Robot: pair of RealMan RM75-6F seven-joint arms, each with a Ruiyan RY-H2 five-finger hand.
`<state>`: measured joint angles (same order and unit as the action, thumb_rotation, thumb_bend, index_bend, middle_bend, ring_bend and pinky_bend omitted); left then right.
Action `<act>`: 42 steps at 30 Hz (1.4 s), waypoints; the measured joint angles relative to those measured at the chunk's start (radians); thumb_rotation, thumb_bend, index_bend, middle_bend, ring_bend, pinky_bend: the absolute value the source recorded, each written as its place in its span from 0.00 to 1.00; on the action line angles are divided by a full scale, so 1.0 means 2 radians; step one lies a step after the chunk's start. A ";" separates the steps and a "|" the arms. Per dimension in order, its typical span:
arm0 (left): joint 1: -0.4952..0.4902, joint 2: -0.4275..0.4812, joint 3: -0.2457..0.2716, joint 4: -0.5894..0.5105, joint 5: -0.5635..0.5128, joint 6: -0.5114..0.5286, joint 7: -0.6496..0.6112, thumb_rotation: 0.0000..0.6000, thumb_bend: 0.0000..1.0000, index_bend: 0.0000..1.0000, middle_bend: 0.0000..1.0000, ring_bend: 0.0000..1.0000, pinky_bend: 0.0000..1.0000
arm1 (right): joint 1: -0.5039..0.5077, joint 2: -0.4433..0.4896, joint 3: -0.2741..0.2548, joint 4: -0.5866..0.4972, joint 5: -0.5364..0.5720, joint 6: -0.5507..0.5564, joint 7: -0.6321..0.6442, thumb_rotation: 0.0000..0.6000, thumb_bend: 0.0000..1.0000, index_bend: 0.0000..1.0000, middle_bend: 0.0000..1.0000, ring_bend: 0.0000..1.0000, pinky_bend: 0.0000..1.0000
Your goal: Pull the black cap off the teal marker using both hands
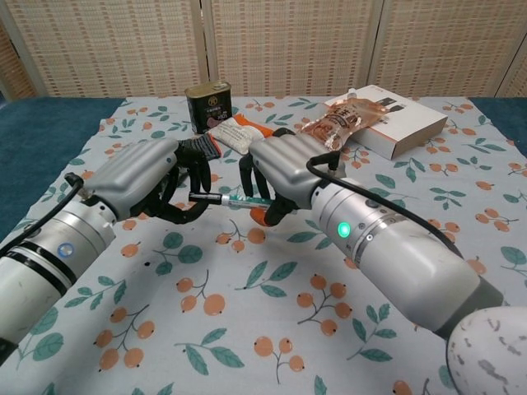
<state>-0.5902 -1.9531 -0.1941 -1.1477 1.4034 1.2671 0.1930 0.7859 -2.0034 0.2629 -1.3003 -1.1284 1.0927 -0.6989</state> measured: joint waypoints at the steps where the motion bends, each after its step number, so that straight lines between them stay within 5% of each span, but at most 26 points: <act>1: 0.000 0.001 -0.001 0.001 0.001 0.001 -0.004 1.00 0.83 0.82 0.96 0.72 0.48 | -0.001 0.002 0.000 -0.002 0.000 0.001 0.000 1.00 0.37 0.96 0.82 0.49 0.00; 11: -0.002 0.005 -0.006 0.018 0.010 0.012 -0.041 1.00 0.87 0.83 0.97 0.73 0.48 | -0.006 0.017 -0.008 -0.003 0.006 0.001 -0.003 1.00 0.37 0.96 0.82 0.49 0.00; 19: 0.000 0.019 -0.006 0.039 -0.006 -0.013 -0.049 1.00 0.74 0.78 0.90 0.67 0.47 | -0.013 0.025 -0.030 0.012 0.008 -0.005 -0.015 1.00 0.37 0.95 0.82 0.49 0.01; 22: -0.001 0.023 0.001 0.052 -0.008 -0.031 -0.055 1.00 0.61 0.61 0.68 0.52 0.40 | -0.014 0.017 -0.036 0.027 0.006 -0.008 -0.011 1.00 0.37 0.69 0.75 0.46 0.01; 26: -0.001 0.039 0.009 0.040 -0.005 -0.040 -0.076 1.00 0.50 0.32 0.35 0.29 0.33 | -0.015 0.010 -0.046 0.040 -0.001 -0.015 0.003 1.00 0.36 0.15 0.37 0.28 0.00; 28: 0.001 0.051 0.012 0.022 -0.002 -0.041 -0.079 1.00 0.47 0.21 0.25 0.22 0.31 | -0.016 0.010 -0.047 0.039 0.004 -0.020 -0.004 1.00 0.34 0.02 0.24 0.19 0.00; 35: 0.016 0.119 0.025 -0.064 0.007 -0.034 -0.073 1.00 0.43 0.09 0.10 0.07 0.23 | -0.025 0.044 -0.049 -0.020 0.027 -0.022 -0.031 1.00 0.26 0.00 0.07 0.08 0.00; 42: 0.079 0.237 0.064 -0.137 0.018 0.011 -0.100 1.00 0.40 0.04 0.02 0.00 0.12 | -0.075 0.172 -0.078 -0.184 0.012 0.031 -0.035 1.00 0.24 0.00 0.00 0.00 0.00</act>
<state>-0.4319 -1.4784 -0.0651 -1.4217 1.4396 1.2896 -0.0071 0.6367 -1.6599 0.1062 -1.6690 -1.1047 1.1544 -0.7690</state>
